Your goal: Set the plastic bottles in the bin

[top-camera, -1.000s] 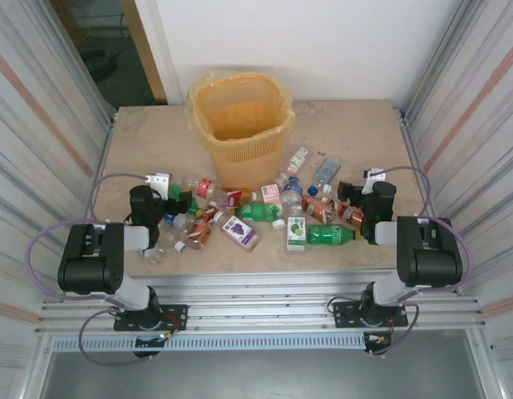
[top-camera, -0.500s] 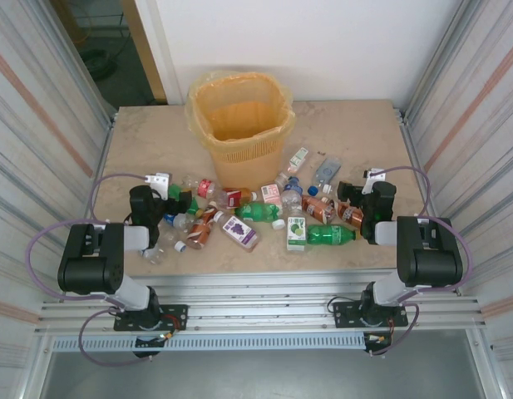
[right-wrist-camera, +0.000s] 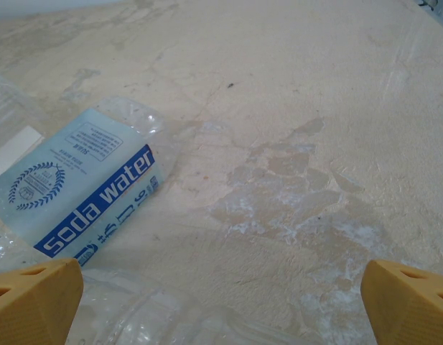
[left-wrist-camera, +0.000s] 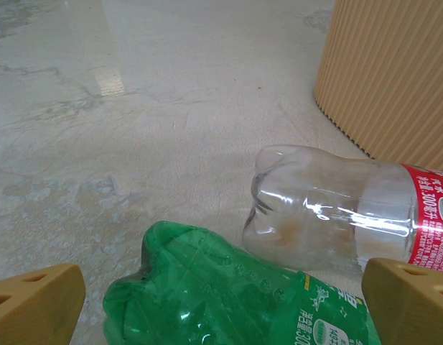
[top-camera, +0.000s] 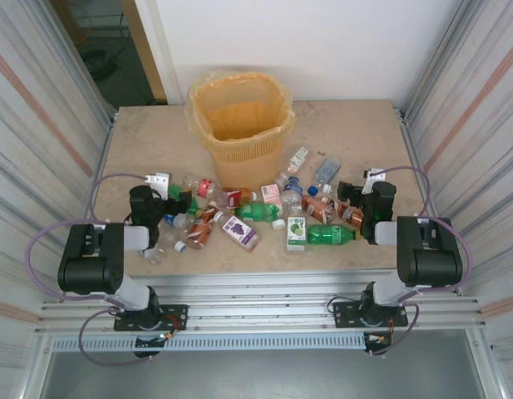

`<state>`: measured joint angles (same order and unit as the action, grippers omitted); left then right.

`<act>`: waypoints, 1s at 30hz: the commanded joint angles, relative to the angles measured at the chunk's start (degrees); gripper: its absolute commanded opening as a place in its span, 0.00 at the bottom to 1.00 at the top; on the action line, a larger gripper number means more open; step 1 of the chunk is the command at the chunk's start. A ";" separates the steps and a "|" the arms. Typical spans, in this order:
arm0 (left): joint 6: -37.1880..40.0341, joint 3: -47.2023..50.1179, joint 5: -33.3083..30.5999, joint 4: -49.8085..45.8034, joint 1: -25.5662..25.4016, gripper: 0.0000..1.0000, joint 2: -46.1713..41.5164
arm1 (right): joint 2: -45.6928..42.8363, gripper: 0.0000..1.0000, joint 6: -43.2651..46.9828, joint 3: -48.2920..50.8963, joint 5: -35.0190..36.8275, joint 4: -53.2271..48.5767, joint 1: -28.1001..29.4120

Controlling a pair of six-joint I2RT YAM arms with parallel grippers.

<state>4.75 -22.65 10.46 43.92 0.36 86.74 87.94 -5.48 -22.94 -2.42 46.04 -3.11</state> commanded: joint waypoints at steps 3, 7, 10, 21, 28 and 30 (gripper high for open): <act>0.45 -0.81 -0.19 1.52 0.22 0.99 -0.24 | 0.30 0.98 0.57 -0.95 0.96 -1.10 0.07; 0.50 -0.91 -0.21 1.43 0.25 0.99 -0.16 | 0.19 0.98 0.64 -0.88 0.94 -0.99 0.09; -0.36 -1.11 -1.41 0.96 0.51 0.99 -0.15 | 0.20 0.98 0.59 -0.80 0.88 -0.99 -0.04; -2.30 -3.26 -2.92 -9.01 1.64 0.99 -8.42 | -3.74 0.98 -0.46 -2.03 1.45 -6.11 -0.75; -9.94 -8.93 -9.78 -25.29 1.60 0.99 -20.43 | -10.06 0.98 -2.16 -6.59 5.62 -17.83 -0.75; -14.66 -11.45 -12.47 -32.67 1.66 0.99 -24.34 | -12.99 0.98 -1.40 -6.69 6.83 -18.61 -0.79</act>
<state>-2.52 -30.22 3.25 22.33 1.78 67.20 79.24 -5.93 -28.03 1.28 31.94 -3.51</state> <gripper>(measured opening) 0.989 0.977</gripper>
